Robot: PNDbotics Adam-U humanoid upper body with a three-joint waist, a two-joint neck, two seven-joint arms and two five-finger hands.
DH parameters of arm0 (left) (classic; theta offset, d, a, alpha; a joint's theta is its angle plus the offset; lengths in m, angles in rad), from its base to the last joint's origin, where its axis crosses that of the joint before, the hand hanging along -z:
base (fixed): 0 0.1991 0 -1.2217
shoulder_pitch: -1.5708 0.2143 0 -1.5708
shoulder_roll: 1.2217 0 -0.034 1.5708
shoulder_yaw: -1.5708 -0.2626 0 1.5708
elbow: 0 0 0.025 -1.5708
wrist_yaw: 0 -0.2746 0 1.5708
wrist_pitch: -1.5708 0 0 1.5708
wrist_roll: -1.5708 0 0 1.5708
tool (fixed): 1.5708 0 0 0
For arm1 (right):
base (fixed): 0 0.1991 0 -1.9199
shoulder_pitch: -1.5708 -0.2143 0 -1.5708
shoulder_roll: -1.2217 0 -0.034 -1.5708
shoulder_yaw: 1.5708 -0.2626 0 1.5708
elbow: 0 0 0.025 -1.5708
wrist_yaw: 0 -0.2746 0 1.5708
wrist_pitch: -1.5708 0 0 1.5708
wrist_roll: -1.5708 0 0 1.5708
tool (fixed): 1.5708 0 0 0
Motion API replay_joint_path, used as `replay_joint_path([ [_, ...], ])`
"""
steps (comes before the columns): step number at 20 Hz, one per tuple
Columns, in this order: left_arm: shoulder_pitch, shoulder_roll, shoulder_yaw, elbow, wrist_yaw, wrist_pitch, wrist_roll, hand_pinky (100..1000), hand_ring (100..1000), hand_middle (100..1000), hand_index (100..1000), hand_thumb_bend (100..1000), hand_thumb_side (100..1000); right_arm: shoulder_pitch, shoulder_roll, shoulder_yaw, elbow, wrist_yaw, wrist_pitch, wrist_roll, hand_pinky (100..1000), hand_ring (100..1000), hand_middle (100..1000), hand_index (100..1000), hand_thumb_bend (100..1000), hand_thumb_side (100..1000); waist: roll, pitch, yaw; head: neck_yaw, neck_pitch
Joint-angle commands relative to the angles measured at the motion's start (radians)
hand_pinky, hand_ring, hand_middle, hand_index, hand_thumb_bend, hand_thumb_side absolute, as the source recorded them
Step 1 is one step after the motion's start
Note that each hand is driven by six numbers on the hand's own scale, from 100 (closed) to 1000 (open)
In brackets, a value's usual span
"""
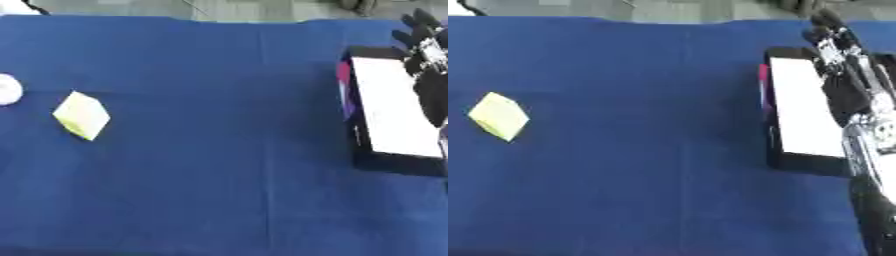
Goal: Pick up the objects with one hand, pass them to the other hand, and then place them into the box on the other side of the table.
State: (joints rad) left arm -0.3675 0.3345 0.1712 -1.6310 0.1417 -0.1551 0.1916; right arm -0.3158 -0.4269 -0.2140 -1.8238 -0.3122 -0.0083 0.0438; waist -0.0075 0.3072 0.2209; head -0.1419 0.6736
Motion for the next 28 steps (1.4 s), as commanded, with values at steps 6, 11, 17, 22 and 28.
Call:
replay_joint_path([
  [6, -0.005, 0.025, 0.002, -0.017, 0.005, -0.001, -0.002, 958, 801, 801, 952, 121, 867, -0.005, -0.024, -0.004, -0.01, 0.0, -0.002, 0.003, 1000, 1000, 1000, 1000, 100, 586, 0.001, -0.015, 0.001, 0.001, -0.013],
  [11, -0.012, 0.028, 0.002, -0.019, 0.004, 0.0, -0.003, 958, 802, 801, 950, 120, 865, -0.005, -0.025, -0.006, -0.01, 0.0, -0.002, 0.002, 1000, 1000, 1000, 1000, 100, 586, 0.001, -0.013, -0.001, 0.009, -0.01],
  [17, -0.047, 0.128, 0.006, -0.008, -0.015, 0.015, 0.003, 955, 809, 800, 950, 113, 838, 0.001, -0.034, -0.011, -0.012, 0.005, -0.005, -0.004, 1000, 1000, 1000, 1000, 100, 584, 0.008, -0.011, 0.003, 0.055, -0.002],
  [22, -0.062, 0.343, -0.034, 0.061, -0.048, 0.09, -0.043, 970, 830, 801, 952, 101, 812, 0.012, -0.063, -0.01, -0.02, 0.011, -0.012, -0.007, 1000, 1000, 1000, 1000, 100, 578, 0.025, -0.01, 0.01, 0.096, 0.006],
  [28, -0.046, 0.607, -0.115, 0.173, -0.049, 0.216, -0.219, 991, 872, 826, 948, 159, 760, 0.02, -0.106, -0.005, -0.026, 0.017, -0.025, -0.006, 1000, 1000, 1000, 1000, 100, 571, 0.043, -0.007, 0.017, 0.116, 0.006],
])
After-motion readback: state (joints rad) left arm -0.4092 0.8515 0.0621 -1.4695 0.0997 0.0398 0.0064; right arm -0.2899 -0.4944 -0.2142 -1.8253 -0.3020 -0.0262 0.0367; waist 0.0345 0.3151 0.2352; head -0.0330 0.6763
